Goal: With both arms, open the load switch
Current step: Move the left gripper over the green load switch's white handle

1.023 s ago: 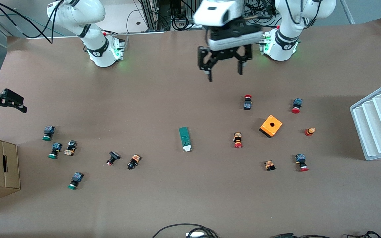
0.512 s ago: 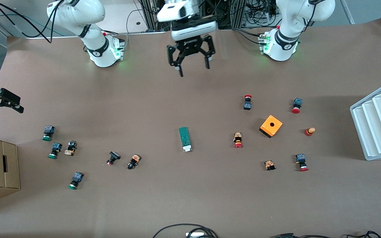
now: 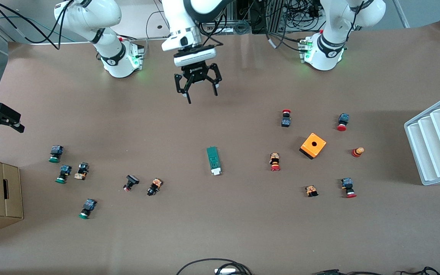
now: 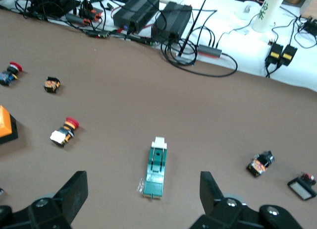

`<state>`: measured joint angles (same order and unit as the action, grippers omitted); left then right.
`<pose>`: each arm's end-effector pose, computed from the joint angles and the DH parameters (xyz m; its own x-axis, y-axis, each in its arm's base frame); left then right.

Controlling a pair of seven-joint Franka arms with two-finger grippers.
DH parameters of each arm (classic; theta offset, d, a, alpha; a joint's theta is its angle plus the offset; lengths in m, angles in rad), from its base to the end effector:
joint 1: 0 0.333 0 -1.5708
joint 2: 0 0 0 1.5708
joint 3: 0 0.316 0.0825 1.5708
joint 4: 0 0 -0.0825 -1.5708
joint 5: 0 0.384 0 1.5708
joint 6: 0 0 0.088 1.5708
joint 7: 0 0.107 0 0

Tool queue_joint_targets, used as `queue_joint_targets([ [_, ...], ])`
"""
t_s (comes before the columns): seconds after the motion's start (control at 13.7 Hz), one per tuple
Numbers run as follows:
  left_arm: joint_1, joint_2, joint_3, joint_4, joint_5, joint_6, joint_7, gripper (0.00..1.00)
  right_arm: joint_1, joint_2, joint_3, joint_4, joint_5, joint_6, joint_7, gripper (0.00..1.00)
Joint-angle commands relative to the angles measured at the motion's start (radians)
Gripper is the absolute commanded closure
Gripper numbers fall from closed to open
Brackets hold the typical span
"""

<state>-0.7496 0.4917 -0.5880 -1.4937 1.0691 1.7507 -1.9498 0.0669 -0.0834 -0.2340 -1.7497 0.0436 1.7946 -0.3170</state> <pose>0.2987 -0.6190 0.4359 0.6596 0.2806 0.6973 0.3333 -0.9407 0.0632 0.5398 -0.0922 0.6043 0.9805 0.1392 0.1386 0.1434 -0.9895 -0.0205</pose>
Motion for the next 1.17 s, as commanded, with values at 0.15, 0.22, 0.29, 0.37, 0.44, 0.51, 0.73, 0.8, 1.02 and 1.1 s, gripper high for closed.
queue_joint_targets([
  [0.15, -0.053, 0.051, 0.010, -0.028, 0.075, -0.019, -0.041, 0.00, 0.001, 0.017, -0.001, 0.018, -0.024, -0.003, 0.003, 0.00],
  [0.22, -0.056, 0.065, 0.010, -0.028, 0.081, -0.019, -0.049, 0.00, 0.002, 0.025, 0.001, 0.018, -0.024, -0.003, 0.003, 0.00],
  [0.29, -0.056, 0.085, 0.011, -0.027, 0.092, -0.020, -0.066, 0.00, 0.004, 0.027, -0.001, 0.018, -0.024, -0.003, 0.001, 0.00],
  [0.37, -0.056, 0.111, 0.011, -0.025, 0.118, -0.019, -0.081, 0.00, 0.002, 0.027, 0.001, 0.018, -0.024, -0.003, -0.002, 0.00],
  [0.44, -0.057, 0.139, 0.011, -0.025, 0.162, -0.019, -0.109, 0.00, 0.002, 0.031, 0.001, 0.018, -0.024, -0.003, -0.001, 0.00],
  [0.51, -0.057, 0.166, 0.010, -0.025, 0.199, -0.019, -0.145, 0.00, 0.004, 0.043, 0.001, 0.018, -0.024, -0.004, -0.001, 0.00],
  [0.73, -0.056, 0.260, 0.011, -0.023, 0.345, -0.019, -0.248, 0.00, 0.008, 0.057, 0.001, 0.010, -0.024, -0.027, -0.008, 0.00],
  [0.8, -0.056, 0.293, 0.014, -0.014, 0.389, -0.017, -0.271, 0.00, 0.011, 0.059, 0.002, 0.013, -0.024, -0.043, -0.005, 0.00],
  [1.02, -0.056, 0.366, 0.039, -0.007, 0.483, -0.014, -0.308, 0.00, 0.011, 0.106, 0.010, 0.022, 0.004, -0.037, -0.004, 0.00],
  [1.1, -0.056, 0.387, 0.039, -0.007, 0.508, -0.014, -0.325, 0.00, 0.013, 0.131, 0.015, 0.032, 0.039, -0.037, -0.001, 0.00],
])
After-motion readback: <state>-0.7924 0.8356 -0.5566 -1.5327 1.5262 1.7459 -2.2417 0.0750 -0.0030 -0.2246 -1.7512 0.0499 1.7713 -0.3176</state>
